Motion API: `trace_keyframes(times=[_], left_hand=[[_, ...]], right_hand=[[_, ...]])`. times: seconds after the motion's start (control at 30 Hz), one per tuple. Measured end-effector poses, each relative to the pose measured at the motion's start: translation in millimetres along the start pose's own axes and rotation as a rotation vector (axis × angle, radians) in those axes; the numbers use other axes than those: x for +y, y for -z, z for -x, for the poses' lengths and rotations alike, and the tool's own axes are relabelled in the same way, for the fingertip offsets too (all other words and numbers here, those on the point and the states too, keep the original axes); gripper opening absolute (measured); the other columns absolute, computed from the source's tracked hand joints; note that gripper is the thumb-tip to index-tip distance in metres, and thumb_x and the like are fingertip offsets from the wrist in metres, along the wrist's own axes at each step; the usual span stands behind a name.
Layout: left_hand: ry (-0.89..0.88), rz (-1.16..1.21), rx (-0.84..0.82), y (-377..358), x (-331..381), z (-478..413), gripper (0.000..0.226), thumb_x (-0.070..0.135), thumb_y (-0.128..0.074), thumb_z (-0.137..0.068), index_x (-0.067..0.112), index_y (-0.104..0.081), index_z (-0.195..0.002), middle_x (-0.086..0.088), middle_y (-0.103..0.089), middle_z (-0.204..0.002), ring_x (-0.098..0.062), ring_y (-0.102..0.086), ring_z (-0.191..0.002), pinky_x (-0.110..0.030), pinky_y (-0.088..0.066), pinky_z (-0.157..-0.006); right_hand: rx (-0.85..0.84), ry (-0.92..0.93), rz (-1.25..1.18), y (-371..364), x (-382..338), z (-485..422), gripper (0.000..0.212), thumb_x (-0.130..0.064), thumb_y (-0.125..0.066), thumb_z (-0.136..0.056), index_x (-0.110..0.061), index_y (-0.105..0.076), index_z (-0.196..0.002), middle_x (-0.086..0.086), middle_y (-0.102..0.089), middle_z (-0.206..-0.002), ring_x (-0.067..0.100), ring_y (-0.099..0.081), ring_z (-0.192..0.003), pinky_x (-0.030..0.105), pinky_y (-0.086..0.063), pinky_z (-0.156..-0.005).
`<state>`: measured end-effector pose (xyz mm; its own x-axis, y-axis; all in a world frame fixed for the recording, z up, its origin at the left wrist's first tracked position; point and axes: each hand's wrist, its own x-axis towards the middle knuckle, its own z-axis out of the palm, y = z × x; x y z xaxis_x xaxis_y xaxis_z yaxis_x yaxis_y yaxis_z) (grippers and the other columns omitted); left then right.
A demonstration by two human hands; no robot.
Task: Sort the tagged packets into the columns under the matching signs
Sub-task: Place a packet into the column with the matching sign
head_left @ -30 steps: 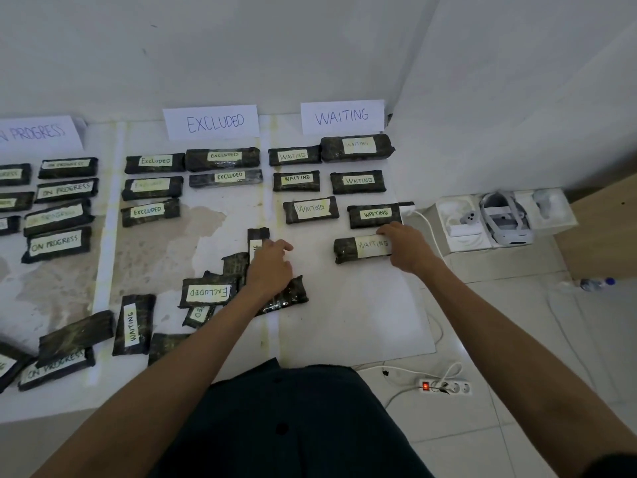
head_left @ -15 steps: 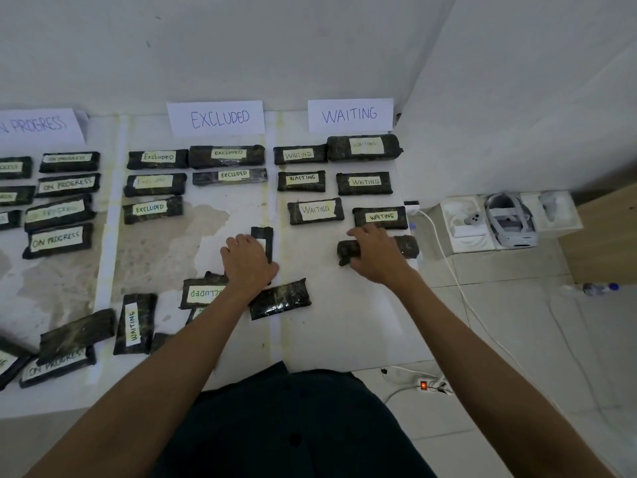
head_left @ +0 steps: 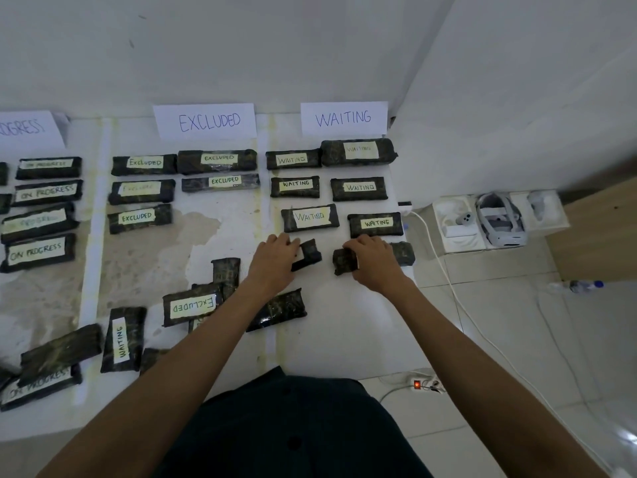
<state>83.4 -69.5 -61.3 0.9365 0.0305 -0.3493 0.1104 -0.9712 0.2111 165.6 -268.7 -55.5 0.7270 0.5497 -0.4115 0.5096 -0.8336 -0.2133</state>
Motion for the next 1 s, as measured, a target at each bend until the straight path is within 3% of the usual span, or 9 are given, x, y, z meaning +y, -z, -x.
trace_keyframes(times=[0.13,0.3,0.7,0.9,1.0], left_hand=[[-0.045,0.012,-0.007,-1,13,-16,0.056,0.011,-0.064,-0.081,0.009,-0.041,-0.133,-0.012,-0.048,-0.129,-0.030,-0.042,-0.119,-0.037,-0.038,-0.094],[-0.075,-0.024,-0.007,-4,15,-27,0.047,0.009,-0.063,-0.081,0.009,-0.050,-0.126,-0.011,-0.050,-0.124,-0.028,-0.044,-0.114,-0.034,-0.039,-0.090],[-0.102,0.095,0.020,-11,5,-23,0.070,0.023,-0.072,-0.078,0.011,-0.039,-0.139,-0.012,-0.043,-0.130,-0.030,-0.038,-0.119,-0.037,-0.036,-0.095],[-0.104,0.160,0.172,-16,-10,11,0.037,0.015,-0.063,-0.077,0.011,-0.058,-0.113,-0.011,-0.050,-0.111,-0.029,-0.046,-0.102,-0.036,-0.041,-0.083],[-0.116,0.171,0.144,-30,-17,43,0.032,0.017,-0.063,-0.076,0.012,-0.060,-0.107,-0.011,-0.053,-0.109,-0.029,-0.050,-0.099,-0.037,-0.043,-0.080]], right_hand=[[0.050,0.025,-0.028,-2,7,3,0.052,-0.018,-0.066,-0.081,-0.019,-0.049,-0.130,0.007,-0.051,-0.130,0.029,-0.044,-0.121,0.043,-0.032,-0.105],[0.076,0.024,-0.031,-4,12,4,0.052,-0.017,-0.067,-0.081,-0.018,-0.050,-0.130,0.007,-0.052,-0.129,0.029,-0.046,-0.119,0.044,-0.033,-0.104],[0.085,0.067,-0.064,-6,15,2,0.054,-0.018,-0.068,-0.079,-0.019,-0.050,-0.130,0.005,-0.051,-0.130,0.027,-0.045,-0.123,0.044,-0.028,-0.107],[0.175,0.117,-0.085,-8,6,6,0.056,-0.023,-0.071,-0.076,-0.018,-0.052,-0.128,0.008,-0.053,-0.127,0.029,-0.045,-0.123,0.048,-0.028,-0.111],[0.327,0.266,-0.138,-17,-12,15,0.040,-0.017,-0.072,-0.073,-0.014,-0.063,-0.112,0.008,-0.062,-0.109,0.029,-0.056,-0.106,0.049,-0.042,-0.098]])
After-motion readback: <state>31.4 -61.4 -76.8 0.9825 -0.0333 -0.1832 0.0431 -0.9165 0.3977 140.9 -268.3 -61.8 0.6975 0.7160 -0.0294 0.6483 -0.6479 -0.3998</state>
